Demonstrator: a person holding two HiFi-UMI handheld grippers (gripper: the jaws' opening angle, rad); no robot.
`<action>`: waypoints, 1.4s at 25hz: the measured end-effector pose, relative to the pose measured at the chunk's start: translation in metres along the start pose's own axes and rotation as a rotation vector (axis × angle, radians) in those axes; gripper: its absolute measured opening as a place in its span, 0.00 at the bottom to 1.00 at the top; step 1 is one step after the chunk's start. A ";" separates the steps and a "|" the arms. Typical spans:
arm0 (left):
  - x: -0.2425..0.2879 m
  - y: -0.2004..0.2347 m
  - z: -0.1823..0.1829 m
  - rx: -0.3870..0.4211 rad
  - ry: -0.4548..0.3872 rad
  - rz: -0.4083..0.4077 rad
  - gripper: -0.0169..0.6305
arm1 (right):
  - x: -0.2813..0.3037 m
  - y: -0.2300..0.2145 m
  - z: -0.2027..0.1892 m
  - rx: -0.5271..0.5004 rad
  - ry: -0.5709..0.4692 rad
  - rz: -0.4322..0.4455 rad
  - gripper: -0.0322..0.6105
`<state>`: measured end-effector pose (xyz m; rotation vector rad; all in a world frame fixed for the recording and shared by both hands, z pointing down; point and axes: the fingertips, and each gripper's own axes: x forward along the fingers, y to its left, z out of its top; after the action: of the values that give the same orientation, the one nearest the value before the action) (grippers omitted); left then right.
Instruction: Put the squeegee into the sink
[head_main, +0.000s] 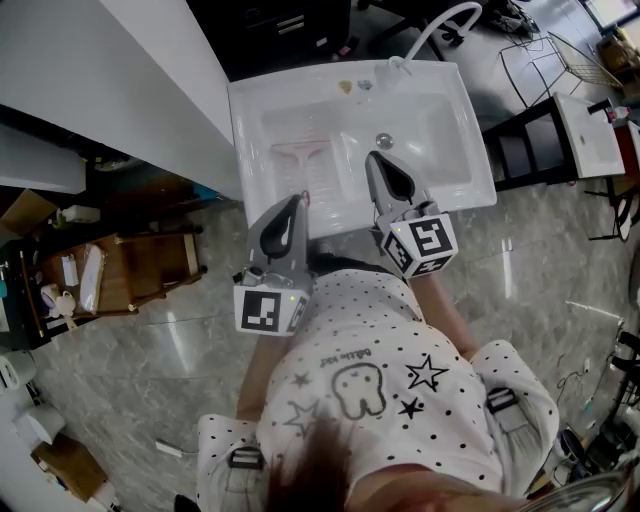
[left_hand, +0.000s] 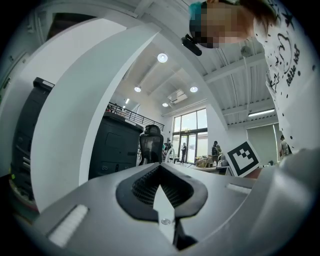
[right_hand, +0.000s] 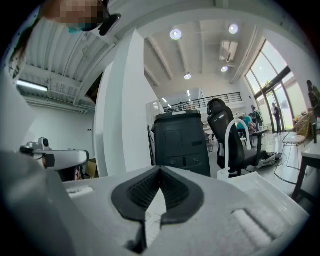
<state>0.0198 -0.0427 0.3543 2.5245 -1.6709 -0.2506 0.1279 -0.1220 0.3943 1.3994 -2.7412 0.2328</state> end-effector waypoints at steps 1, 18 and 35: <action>-0.001 -0.002 0.000 0.000 -0.001 -0.003 0.03 | -0.005 0.001 0.001 -0.005 -0.007 0.003 0.05; -0.010 -0.012 -0.011 -0.012 0.012 -0.013 0.02 | -0.060 0.020 -0.027 -0.003 0.015 0.063 0.05; -0.015 -0.012 -0.021 -0.017 0.026 0.000 0.03 | -0.060 0.023 -0.034 0.016 0.025 0.106 0.05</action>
<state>0.0286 -0.0243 0.3736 2.5050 -1.6519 -0.2306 0.1440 -0.0555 0.4182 1.2477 -2.8023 0.2754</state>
